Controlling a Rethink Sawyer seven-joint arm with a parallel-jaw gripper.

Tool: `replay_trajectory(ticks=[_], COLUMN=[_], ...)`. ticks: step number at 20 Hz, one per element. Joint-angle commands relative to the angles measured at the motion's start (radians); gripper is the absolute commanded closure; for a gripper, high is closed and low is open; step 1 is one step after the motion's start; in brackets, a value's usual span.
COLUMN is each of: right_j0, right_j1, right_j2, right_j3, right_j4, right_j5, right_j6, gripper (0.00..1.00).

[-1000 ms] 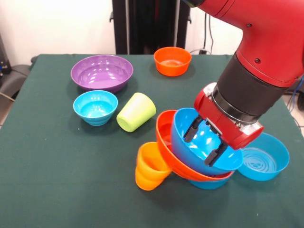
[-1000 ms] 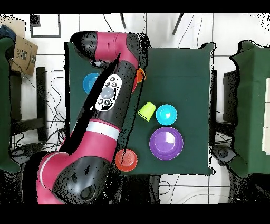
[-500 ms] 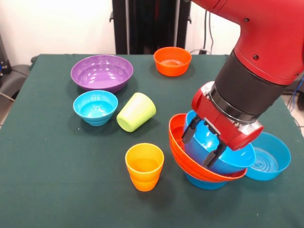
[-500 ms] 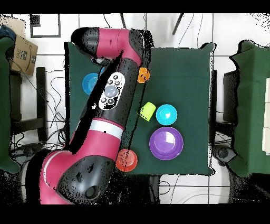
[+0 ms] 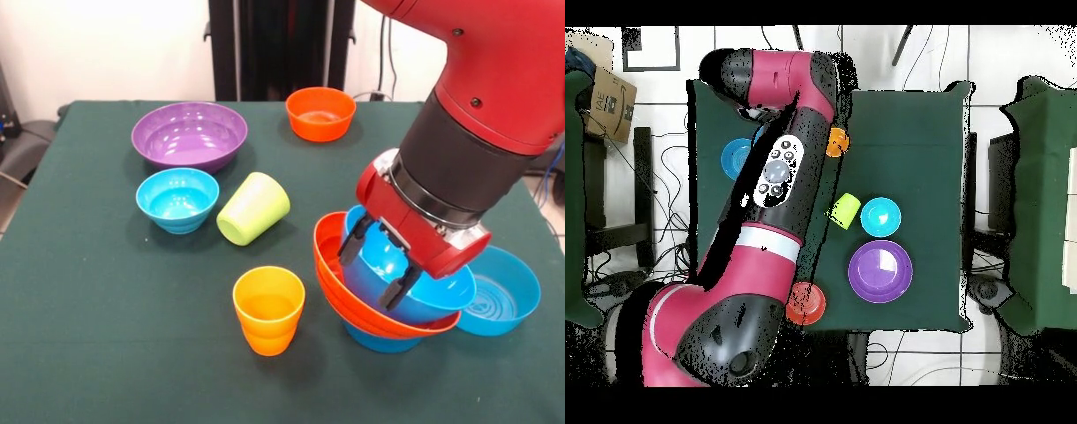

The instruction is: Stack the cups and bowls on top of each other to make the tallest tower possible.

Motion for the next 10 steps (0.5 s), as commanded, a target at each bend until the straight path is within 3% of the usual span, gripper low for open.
replay_trajectory(ticks=[1, 6, 10], right_j0=[-0.019, -0.026, -0.066], right_j1=[-0.004, 0.014, 0.074], right_j2=[0.092, 0.104, 0.134], right_j3=[-0.022, -0.059, -0.165], right_j4=[0.012, 0.022, 0.027], right_j5=[0.139, 0.169, 0.234], right_j6=[0.051, 0.028, -0.144], gripper=[0.0, 0.0, 0.0])
